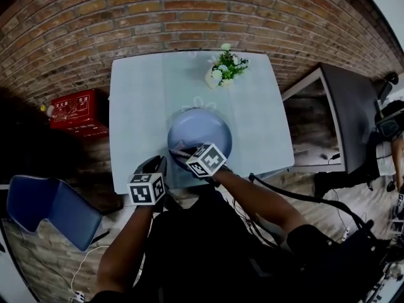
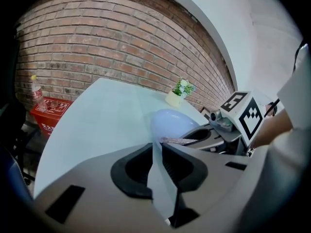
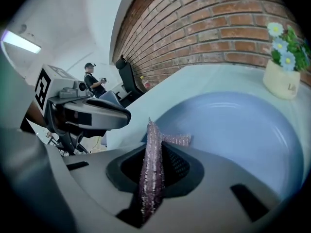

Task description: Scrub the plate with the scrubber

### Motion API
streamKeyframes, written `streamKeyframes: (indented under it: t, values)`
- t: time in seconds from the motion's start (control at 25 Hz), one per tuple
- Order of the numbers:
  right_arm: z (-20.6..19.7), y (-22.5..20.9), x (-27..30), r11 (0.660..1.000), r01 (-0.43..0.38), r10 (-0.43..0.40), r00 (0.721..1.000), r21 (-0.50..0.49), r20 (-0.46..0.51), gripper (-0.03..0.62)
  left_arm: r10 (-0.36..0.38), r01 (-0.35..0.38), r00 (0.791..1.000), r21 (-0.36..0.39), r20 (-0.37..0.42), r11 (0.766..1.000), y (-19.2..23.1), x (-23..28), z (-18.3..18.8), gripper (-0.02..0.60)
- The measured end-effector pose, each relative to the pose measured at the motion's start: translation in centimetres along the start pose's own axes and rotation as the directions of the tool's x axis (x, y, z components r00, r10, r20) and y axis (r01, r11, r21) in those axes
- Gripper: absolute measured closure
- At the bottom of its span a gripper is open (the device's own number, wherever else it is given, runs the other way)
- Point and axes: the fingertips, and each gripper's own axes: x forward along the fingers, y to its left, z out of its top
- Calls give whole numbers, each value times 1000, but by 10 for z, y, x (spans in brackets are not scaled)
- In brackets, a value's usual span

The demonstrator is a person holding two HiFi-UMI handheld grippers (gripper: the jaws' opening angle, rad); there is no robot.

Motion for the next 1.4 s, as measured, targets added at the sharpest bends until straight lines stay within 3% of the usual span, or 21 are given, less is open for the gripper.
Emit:
streamKeyframes:
  t: [0.32,0.44,0.72,0.84,0.92,1.04,1.12,1.2,1.28,1.32,1.4]
  values:
    - [-17,11,-12,996,-67,70,996,52,-63,523,-3,3,1000,-17,11,1000,-6,7,-1,509]
    - [-8,9,-24,997,-74,74,996,3,-53,523,7,-7,1000,-23,11,1000,-6,11,-2,509]
    - [38,-26,-59,997,-2,4,1000,-83,21,525,39,-38,999,-47,13,998,-8,21,-2,509]
    - [52,-42,-64,981,50,-42,998,-189,44,524,58,-58,998,-33,15,998,-7,24,0,509]
    - [58,-52,-66,949,96,-87,995,-299,43,524,63,-63,998,-20,12,998,-8,27,1,508]
    - [58,-64,-64,870,149,-166,986,-471,6,524,73,-73,997,-9,2,997,-8,31,-1,508]
    - [57,-74,-62,782,186,-237,971,-595,-9,523,85,-85,996,-17,-3,996,-8,33,0,508]
    - [58,-82,-59,670,214,-295,955,-711,10,523,98,-98,995,-22,-7,995,-7,34,0,508]
    - [59,-86,-54,582,217,-323,946,-784,22,525,107,-107,994,-19,-10,994,-6,34,-1,508]
    - [58,-88,-50,558,206,-328,945,-804,14,524,111,-111,994,-16,-10,994,-5,35,-1,508]
    - [52,-91,-44,547,171,-324,946,-819,-19,523,121,-121,993,-7,-5,993,-4,36,-1,508]
